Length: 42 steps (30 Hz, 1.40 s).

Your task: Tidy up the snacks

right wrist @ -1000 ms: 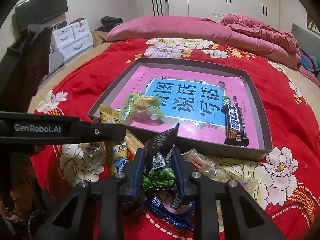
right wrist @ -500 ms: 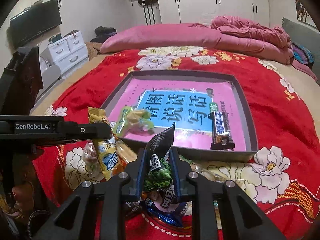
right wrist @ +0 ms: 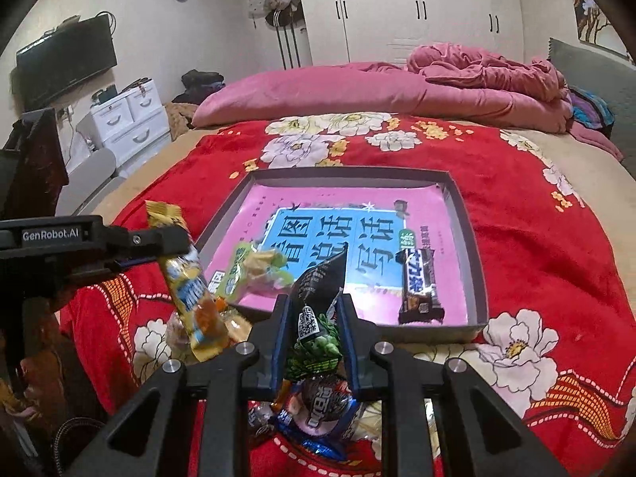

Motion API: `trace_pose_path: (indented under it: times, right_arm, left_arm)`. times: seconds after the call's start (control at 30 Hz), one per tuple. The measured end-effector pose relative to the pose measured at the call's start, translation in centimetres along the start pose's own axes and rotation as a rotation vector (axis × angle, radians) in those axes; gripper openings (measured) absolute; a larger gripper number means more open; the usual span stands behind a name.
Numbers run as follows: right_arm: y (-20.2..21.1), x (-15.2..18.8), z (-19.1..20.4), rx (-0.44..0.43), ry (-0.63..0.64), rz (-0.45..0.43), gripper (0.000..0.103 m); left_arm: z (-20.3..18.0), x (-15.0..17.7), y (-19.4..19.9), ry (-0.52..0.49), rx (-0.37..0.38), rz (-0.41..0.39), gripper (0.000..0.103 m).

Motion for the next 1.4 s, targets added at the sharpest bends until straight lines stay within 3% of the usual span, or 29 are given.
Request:
trace_pose_path:
  times: [0.5,0.7,1.4]
  right_arm:
    - [-0.7,-2.1,-2.2,-0.007,-0.067,-0.025,0.024]
    - [-1.2,-2.3,-3.3,0.002,-0.097,-0.023,0.024]
    - [-1.3,-3.6,-4.5,0.012,-0.126,-0.039,0.024]
  left_arm:
    - [2.5,-3.1,-0.7,0.053,-0.058,-0.079,0.014]
    - [2.9,-3.2,-1.3,0.029,-0.124,-0.082,0.015]
    - [4.2,-2.9,-3.1,0.031,-0.149,-0.060,0.015]
Point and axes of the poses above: each gripper's, at about its wrist camera, not at the fingertips, and y roughly against the way its jaws point, z to its left, x to its underside, the point moved 7 cm from there along -y, roughly the way its jaws point, and after that the axes turned 12 degrees about z, right-handed, at the moved point
